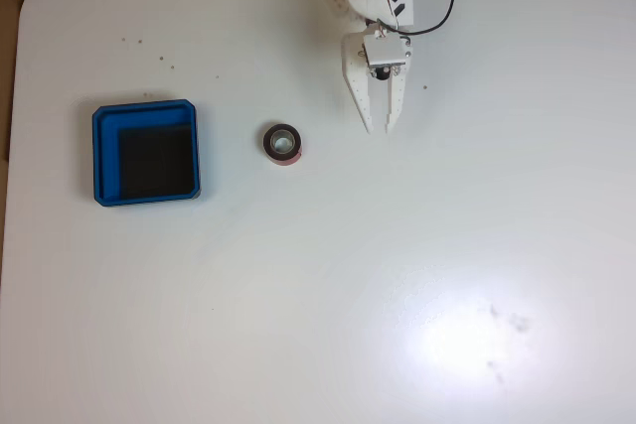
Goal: Pick the red roll and drop it in the blue box
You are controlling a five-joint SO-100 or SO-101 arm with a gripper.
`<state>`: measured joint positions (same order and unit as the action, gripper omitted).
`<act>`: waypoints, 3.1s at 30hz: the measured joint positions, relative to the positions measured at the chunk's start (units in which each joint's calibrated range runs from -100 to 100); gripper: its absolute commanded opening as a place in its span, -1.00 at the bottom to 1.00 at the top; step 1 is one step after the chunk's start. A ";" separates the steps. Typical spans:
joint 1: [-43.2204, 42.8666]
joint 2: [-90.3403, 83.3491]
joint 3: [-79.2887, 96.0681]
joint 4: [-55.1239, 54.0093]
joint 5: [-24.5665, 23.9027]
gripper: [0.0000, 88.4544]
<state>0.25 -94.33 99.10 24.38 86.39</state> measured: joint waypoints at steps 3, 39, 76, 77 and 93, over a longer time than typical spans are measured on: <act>0.00 0.00 0.00 0.00 0.00 -0.94; 14.35 0.00 0.00 0.00 0.00 -0.94; 32.56 0.00 -0.27 18.64 0.00 -0.94; 32.76 0.00 -0.27 18.80 0.00 -0.94; 32.36 0.25 -0.54 19.46 0.00 -0.94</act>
<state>32.61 -94.07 98.57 43.84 86.39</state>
